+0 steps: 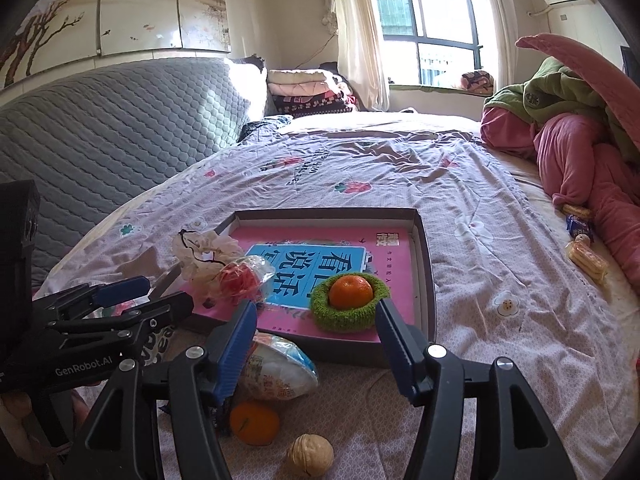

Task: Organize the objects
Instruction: 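Open both tools and withdraw them from the tray toward the remaining items, then move left tool to the blue biscuit pack while right tool approaches the clear red-item bag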

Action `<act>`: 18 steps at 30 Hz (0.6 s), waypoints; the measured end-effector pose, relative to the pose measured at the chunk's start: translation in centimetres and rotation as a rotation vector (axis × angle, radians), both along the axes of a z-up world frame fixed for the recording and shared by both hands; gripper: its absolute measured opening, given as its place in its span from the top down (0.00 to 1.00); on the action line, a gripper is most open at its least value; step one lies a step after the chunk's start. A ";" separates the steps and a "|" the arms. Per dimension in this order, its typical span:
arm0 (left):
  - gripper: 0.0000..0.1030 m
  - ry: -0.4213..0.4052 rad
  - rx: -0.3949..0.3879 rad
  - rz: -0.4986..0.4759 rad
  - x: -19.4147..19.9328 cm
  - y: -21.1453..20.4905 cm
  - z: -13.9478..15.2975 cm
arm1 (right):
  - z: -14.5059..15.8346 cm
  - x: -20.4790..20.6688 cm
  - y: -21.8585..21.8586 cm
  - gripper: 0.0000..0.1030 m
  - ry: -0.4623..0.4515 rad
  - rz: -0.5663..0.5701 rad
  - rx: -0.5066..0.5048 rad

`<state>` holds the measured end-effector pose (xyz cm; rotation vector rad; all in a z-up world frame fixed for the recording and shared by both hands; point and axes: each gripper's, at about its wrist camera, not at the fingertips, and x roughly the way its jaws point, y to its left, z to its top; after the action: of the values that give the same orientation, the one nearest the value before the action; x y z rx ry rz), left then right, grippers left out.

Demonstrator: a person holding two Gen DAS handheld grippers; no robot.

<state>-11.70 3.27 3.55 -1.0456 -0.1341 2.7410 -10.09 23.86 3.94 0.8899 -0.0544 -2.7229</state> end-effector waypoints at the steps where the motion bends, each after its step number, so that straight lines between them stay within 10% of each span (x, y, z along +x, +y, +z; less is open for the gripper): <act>1: 0.29 -0.002 -0.001 0.000 0.0 0.0 0.0 | 0.0 0.1 0.0 0.41 0.003 -0.002 0.002; 18: 0.29 -0.068 -0.012 -0.058 0.7 0.9 -1.4 | 0.2 1.3 1.0 0.41 -0.004 0.017 0.003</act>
<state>-10.98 4.21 2.17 -1.1279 -0.0954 2.6589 -8.75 24.82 4.17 0.8922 -0.0432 -2.7059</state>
